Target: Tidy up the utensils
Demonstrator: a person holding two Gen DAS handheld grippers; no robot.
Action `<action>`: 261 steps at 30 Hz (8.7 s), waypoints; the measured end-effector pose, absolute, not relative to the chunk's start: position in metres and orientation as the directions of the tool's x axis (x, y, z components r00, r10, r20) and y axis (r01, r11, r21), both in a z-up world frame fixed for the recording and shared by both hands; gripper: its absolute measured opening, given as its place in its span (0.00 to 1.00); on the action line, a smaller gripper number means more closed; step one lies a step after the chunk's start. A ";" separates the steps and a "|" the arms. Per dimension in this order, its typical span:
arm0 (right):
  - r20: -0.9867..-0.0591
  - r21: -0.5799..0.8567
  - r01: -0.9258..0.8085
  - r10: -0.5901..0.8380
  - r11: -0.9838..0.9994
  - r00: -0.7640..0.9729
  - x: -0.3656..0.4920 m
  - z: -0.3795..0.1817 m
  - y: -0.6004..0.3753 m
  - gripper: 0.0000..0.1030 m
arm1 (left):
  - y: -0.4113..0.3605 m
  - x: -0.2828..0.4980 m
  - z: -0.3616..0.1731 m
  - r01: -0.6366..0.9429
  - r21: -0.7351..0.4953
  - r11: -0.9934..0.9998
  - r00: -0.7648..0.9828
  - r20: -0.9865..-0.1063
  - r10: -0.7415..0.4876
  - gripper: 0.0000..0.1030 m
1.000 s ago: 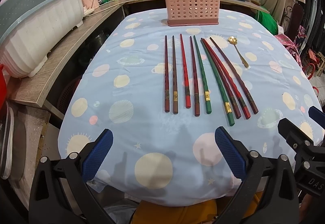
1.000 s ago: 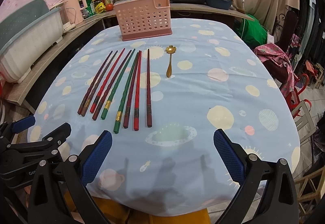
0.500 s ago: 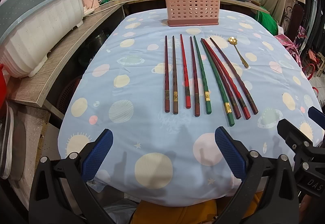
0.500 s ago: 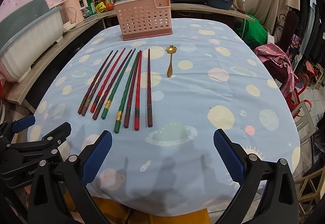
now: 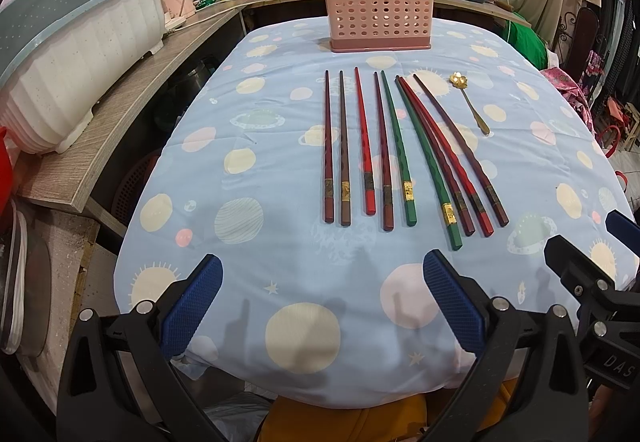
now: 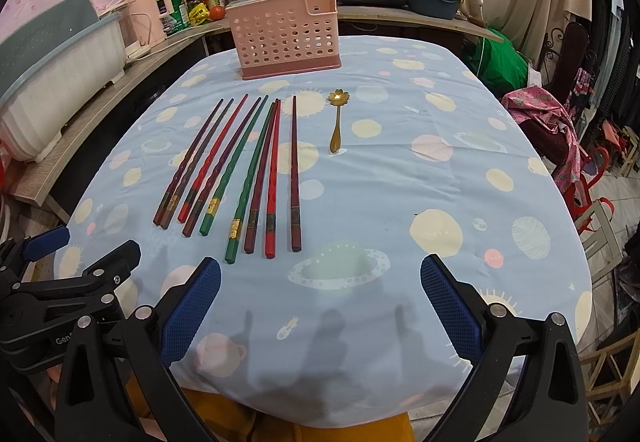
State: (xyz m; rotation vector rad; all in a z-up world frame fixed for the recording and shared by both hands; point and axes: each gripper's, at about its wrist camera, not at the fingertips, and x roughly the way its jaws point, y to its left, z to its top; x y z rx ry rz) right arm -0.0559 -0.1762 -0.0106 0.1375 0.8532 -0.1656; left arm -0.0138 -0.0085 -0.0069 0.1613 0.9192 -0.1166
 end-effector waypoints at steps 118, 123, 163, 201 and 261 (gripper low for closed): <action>-0.825 0.110 0.169 -0.004 0.979 0.565 0.077 -0.057 -0.219 0.20 | 0.022 0.094 -0.022 0.118 -0.091 0.989 0.473 -0.871 -0.136 0.07; -0.828 0.069 0.156 -0.030 0.985 0.559 0.071 -0.055 -0.217 0.10 | 0.025 0.091 -0.029 0.116 -0.098 0.988 0.456 -0.879 -0.141 0.07; -0.606 0.244 0.107 0.065 0.964 0.793 0.150 0.106 -0.272 0.02 | 0.015 0.203 0.165 0.142 -0.093 0.986 0.750 -0.640 -0.168 0.07; -0.714 0.179 0.139 0.031 0.974 0.699 0.300 0.079 -0.276 0.05 | -0.048 0.346 0.142 0.128 -0.140 0.982 0.754 -0.629 -0.188 0.14; -0.862 0.118 0.061 0.072 0.991 0.502 0.026 -0.055 -0.188 0.07 | 0.006 0.076 -0.033 0.158 -0.031 0.987 0.522 -0.846 -0.111 0.57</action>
